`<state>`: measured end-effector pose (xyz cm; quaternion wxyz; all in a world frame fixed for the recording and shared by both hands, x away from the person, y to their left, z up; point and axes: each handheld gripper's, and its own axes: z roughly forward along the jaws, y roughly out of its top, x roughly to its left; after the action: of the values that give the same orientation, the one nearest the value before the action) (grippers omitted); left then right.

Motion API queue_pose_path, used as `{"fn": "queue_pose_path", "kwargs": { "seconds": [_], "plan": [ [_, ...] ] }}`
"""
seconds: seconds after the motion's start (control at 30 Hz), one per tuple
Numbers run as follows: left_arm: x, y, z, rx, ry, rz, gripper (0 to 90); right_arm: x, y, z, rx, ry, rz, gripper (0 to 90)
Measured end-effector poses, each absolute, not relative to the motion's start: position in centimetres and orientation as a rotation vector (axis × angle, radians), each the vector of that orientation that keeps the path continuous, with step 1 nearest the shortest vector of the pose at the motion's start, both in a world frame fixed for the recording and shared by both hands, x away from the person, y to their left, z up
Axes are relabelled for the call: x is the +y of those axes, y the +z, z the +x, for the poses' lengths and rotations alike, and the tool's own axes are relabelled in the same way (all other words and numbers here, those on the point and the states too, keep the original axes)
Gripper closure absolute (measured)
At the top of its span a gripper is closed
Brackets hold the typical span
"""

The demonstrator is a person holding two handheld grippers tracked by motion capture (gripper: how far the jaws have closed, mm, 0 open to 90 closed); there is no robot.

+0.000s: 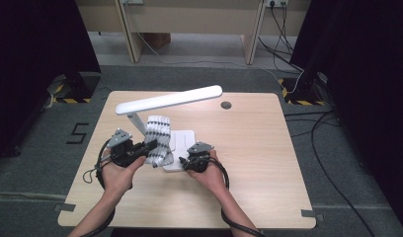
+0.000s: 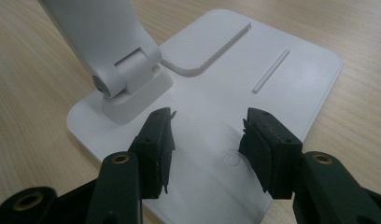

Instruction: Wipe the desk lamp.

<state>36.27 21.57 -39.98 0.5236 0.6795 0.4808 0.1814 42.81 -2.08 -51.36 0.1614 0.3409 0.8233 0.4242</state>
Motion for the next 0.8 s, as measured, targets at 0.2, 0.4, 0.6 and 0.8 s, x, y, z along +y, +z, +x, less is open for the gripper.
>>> {"fn": "queue_pose_path", "kwargs": {
  "seconds": [0.2, 0.4, 0.6, 0.8],
  "plan": [
    [20.9, -41.8, 36.6, 1.169, 0.406, 1.651, 79.1, -2.1, -51.4, 42.8, 2.350, 1.212, 0.972, 52.1],
    [20.3, -43.3, 36.8, 1.180, 0.390, 1.675, 79.0, -2.1, -51.4, 42.8, 2.350, 1.211, 0.971, 52.1],
    [20.0, -44.2, 36.9, 1.190, 0.378, 1.701, 79.1, -2.1, -51.4, 42.8, 2.352, 1.210, 0.970, 52.1],
    [19.8, -44.9, 37.0, 1.198, 0.365, 1.716, 79.0, -2.1, -51.4, 42.8, 2.350, 1.212, 0.970, 52.1]
  ]
}}
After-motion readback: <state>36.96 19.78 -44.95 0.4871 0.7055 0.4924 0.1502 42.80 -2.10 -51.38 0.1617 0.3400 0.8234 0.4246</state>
